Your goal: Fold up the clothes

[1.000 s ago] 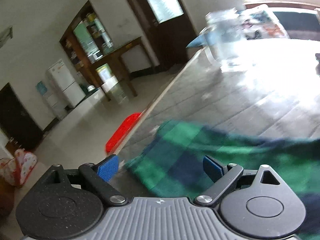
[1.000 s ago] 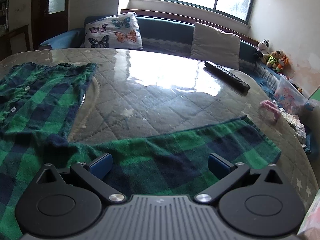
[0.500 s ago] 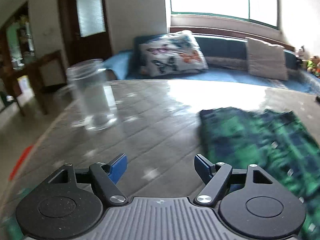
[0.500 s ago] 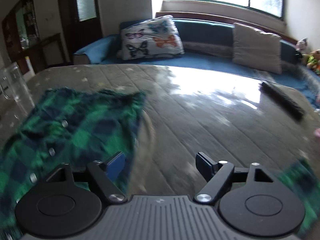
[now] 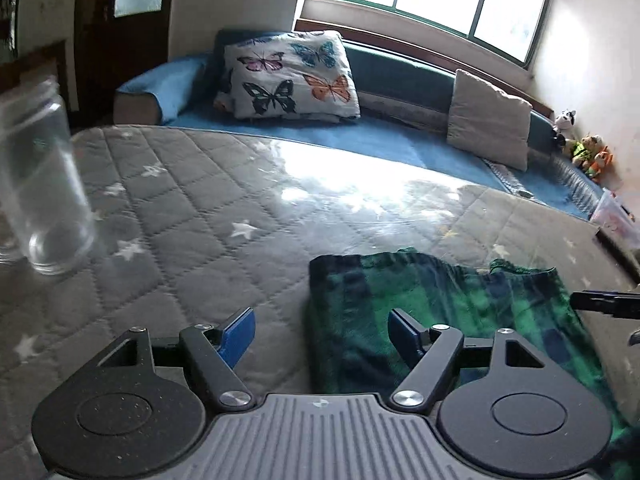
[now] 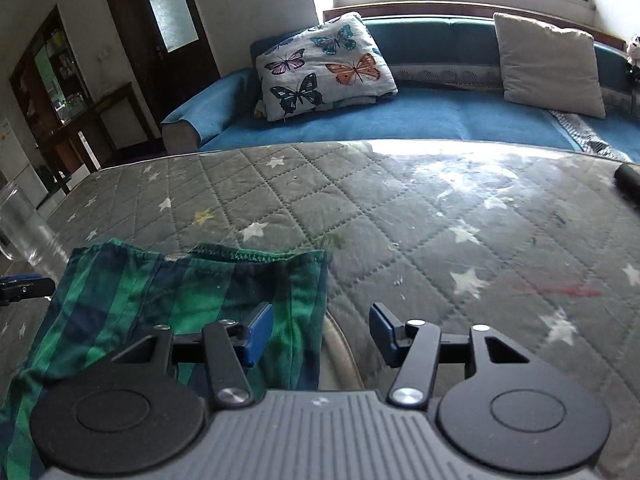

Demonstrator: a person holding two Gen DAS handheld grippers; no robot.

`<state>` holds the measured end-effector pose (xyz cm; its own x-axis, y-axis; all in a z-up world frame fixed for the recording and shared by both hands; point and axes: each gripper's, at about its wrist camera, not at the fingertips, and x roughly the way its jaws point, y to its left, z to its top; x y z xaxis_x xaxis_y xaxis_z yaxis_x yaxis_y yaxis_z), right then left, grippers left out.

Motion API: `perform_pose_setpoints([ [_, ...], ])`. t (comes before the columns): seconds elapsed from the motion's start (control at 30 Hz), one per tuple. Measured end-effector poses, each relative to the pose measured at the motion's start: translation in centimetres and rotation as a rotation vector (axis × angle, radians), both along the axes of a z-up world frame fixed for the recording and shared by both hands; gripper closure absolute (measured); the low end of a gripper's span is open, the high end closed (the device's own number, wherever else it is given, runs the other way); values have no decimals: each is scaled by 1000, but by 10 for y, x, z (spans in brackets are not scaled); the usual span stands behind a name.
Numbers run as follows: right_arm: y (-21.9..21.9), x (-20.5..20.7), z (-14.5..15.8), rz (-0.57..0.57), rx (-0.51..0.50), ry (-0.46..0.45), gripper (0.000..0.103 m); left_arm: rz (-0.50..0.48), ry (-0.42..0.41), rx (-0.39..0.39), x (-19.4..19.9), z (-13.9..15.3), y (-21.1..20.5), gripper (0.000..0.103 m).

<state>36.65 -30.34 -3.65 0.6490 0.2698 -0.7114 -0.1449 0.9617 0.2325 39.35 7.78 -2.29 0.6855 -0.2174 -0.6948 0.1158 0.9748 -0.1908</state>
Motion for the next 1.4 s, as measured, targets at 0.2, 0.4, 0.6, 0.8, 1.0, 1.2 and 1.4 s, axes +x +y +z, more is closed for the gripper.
perform_pose_setpoints([
  [0.2,4,8,-3,20,22,-18,68,-46,23,-49,7,-10,-10,57],
  [0.4,5,10,-4,16,42,-20,95,-26,10,-94,6,-10,-7,94],
  [0.6,7,-6,12,10,19,-99,101,4,-110,-19,-14,10,-7,101],
  [0.8,5,-30,44,-24,-4,-264,102,-3,-299,37,-44,35,-12,100],
  [1.0,8,-4,15,-61,-71,-120,100,23,-87,85,-12,0,-12,94],
  [1.2,8,1,12,-50,-57,-96,91,34,-47,58,-4,-6,1,45],
  [1.4,15,0,14,-35,-54,-97,70,80,-17,-30,8,-9,12,45],
])
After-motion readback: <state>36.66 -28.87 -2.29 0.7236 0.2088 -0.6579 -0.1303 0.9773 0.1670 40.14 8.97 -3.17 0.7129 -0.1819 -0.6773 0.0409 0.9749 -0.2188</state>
